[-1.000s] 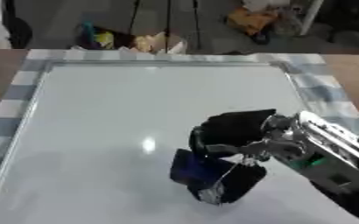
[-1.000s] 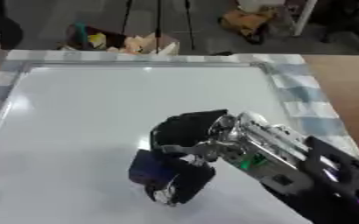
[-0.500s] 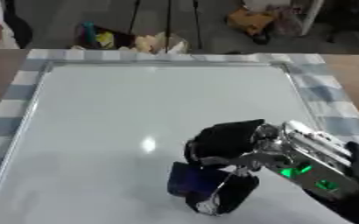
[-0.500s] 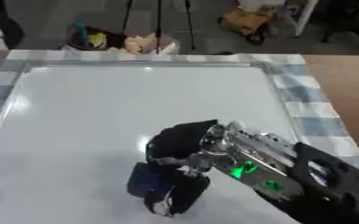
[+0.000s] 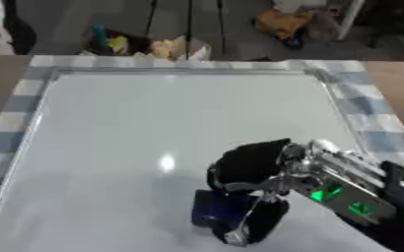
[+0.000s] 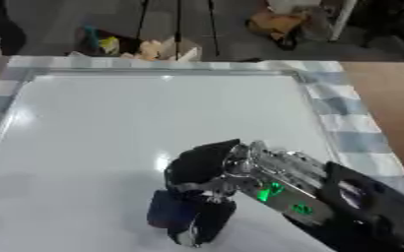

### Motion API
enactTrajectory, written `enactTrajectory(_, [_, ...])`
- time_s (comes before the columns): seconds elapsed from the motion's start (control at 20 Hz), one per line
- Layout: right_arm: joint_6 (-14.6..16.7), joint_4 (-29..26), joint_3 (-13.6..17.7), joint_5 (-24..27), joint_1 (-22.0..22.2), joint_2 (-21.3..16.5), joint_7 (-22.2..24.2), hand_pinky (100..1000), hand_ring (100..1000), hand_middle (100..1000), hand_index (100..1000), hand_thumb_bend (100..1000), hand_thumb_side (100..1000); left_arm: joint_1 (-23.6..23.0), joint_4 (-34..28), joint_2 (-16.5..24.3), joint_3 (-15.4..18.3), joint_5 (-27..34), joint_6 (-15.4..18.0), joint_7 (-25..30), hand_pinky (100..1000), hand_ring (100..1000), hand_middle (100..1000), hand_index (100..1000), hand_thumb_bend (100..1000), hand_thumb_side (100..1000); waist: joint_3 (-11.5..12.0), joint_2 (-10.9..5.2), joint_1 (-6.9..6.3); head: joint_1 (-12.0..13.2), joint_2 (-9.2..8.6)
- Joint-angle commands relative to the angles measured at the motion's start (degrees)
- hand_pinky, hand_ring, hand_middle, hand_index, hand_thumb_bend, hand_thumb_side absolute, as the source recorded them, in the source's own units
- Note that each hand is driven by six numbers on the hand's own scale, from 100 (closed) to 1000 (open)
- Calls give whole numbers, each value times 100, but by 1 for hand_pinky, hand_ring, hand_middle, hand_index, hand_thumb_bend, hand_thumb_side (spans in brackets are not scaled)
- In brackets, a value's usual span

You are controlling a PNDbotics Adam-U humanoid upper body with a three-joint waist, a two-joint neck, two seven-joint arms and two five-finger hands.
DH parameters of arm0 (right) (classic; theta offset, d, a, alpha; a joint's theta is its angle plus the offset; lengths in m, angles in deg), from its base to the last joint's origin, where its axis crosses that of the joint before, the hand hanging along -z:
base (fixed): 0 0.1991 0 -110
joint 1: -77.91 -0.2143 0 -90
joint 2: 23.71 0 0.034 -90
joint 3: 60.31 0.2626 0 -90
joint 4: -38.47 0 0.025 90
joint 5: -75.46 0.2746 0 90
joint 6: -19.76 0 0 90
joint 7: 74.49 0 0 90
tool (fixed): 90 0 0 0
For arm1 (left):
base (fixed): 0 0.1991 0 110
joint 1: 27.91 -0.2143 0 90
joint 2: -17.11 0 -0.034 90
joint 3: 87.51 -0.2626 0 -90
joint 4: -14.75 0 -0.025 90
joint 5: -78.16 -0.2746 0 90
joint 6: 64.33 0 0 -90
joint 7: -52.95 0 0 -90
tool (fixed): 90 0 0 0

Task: Wipe the whiteboard clean with a brush.

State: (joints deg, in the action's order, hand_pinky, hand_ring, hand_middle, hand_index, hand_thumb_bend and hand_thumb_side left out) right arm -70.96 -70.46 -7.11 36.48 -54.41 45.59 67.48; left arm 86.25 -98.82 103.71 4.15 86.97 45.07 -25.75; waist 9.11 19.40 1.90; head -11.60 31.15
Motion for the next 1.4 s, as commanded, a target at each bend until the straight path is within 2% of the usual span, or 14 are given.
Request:
enactTrajectory(0.05, [154,57,9,-7,-65,-122,0,583,674,516,574,100,506,55,-102,49,3,-9,2,20,361,662,545,708,116,965,7,-98,-18,-17,0])
enactTrajectory(0.3, [312,151,-27,0,-45,-125,0,610,719,568,605,100,575,55,-102,47,4,-10,3,21,361,663,546,708,116,965,-3,-102,-23,-14,-6])
enactTrajectory(0.5, [469,204,-53,-27,-28,-144,0,649,776,654,671,100,668,52,-102,44,3,-14,2,23,361,664,546,708,115,965,-14,-101,-30,-12,-10])
enactTrajectory(0.7, [609,222,-32,-114,-15,-167,0,664,796,685,709,100,728,48,-102,44,1,-16,4,25,361,664,546,708,115,965,-20,-102,-38,-9,-10])
enactTrajectory(1.1, [751,66,80,-213,-34,-268,0,680,815,744,701,187,758,42,-102,42,-4,-14,1,30,359,665,547,705,114,965,-41,-114,-49,-10,-20])
enactTrajectory(1.4, [691,-258,285,-225,-62,-351,0,684,817,764,692,198,776,38,-102,48,0,-13,5,24,358,665,548,705,113,963,-53,-121,-55,4,-31])
